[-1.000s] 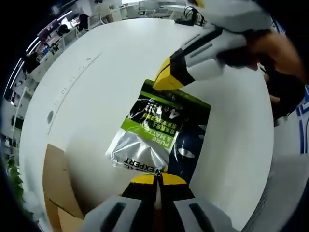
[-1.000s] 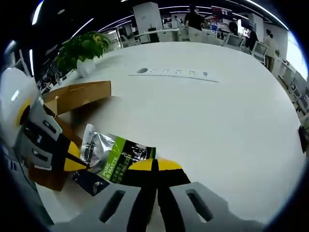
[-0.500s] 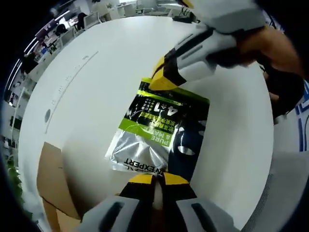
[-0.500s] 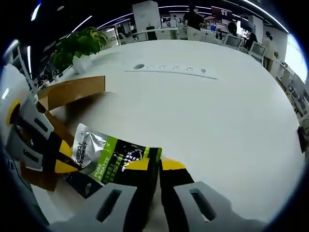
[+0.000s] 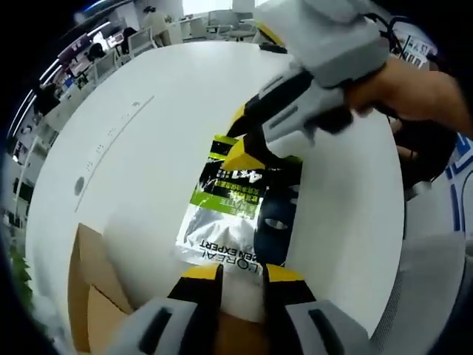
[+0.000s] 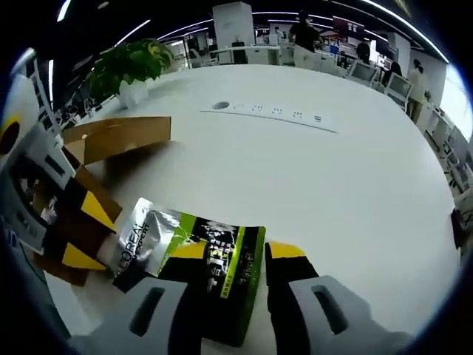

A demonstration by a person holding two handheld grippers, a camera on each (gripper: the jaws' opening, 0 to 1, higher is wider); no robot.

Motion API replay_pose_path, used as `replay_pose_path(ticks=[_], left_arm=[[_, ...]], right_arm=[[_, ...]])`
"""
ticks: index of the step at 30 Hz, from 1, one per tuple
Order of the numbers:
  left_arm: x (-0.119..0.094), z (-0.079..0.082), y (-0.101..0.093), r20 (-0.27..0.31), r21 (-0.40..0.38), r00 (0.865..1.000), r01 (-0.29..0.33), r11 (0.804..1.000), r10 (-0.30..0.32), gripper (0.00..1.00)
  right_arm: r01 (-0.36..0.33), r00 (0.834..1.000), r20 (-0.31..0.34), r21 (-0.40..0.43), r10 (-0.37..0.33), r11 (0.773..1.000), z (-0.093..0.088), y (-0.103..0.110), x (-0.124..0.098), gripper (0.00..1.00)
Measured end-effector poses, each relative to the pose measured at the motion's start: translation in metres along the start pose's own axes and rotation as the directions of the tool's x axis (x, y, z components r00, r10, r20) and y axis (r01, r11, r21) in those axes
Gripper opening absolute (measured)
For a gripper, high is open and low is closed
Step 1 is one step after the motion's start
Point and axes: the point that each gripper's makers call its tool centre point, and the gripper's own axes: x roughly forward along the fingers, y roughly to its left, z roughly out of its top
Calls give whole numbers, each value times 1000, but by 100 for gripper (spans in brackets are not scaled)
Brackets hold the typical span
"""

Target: Operate the shoe box by opening the lid, removing the specified soft item, and placing it in the target area until the item is outside and the box remains undamaged.

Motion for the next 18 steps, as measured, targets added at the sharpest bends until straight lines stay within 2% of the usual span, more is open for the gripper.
replay_pose_path(ticks=[4, 7, 13, 18], left_arm=[[-11, 6, -5, 37, -1, 999, 6, 1000, -6, 29], [-17, 8, -10, 61, 1, 998, 14, 1000, -14, 33], [-32, 10, -17, 109, 4, 994, 21, 1000, -21, 43], [-45, 10, -24, 149, 10, 988, 25, 1000, -26, 47]], right_arm=[[2, 1000, 17, 15, -2, 1000, 5, -3, -9, 36], [8, 999, 35, 16, -8, 1000, 9, -4, -18, 38], [11, 998, 69, -20, -9, 1000, 17, 0, -36, 42], [9, 997, 82, -68, -3, 998, 18, 7, -49, 47]])
